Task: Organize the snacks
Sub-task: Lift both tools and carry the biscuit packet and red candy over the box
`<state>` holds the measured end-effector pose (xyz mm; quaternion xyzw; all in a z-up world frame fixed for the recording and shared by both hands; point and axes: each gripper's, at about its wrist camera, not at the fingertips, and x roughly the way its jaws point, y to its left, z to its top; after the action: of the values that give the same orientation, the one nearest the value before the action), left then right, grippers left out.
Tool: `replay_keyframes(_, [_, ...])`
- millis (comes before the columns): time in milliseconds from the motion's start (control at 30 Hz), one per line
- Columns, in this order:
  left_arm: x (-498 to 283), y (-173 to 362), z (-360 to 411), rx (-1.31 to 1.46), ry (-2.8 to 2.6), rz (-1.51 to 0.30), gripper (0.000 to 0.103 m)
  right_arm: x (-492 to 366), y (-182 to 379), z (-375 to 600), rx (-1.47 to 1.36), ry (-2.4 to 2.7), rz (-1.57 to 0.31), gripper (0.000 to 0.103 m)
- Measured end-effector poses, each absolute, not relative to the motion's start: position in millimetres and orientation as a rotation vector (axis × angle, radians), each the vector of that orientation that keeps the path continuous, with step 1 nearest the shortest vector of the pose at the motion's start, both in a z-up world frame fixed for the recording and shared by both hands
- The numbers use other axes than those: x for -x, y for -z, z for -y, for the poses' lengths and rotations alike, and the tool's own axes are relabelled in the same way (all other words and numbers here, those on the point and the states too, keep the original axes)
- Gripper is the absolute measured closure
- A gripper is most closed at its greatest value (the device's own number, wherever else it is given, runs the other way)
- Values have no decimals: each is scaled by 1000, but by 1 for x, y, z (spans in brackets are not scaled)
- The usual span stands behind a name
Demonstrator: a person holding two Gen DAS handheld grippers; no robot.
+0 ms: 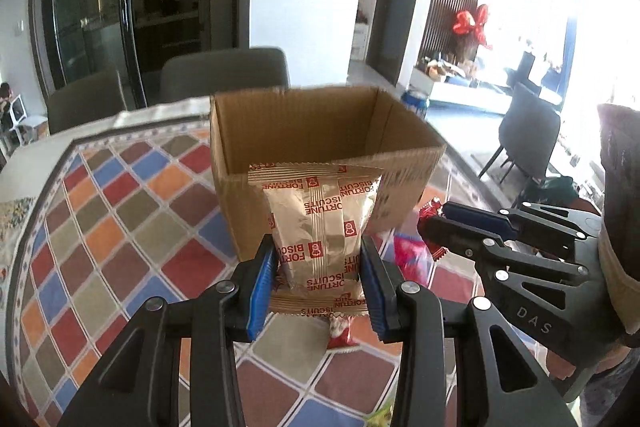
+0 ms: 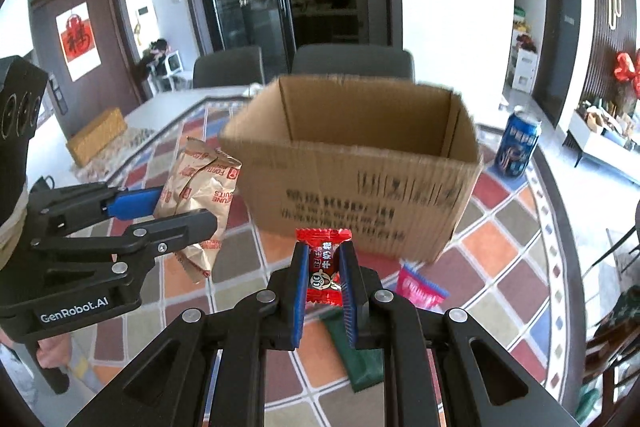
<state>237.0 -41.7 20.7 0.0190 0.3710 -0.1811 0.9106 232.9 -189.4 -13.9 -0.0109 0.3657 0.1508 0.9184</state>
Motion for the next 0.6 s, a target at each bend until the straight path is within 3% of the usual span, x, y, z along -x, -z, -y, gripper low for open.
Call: replay_keyframes(600, [-280, -76, 51, -46, 359, -653, 63, -269, -53, 206, -24, -275, -622, 86])
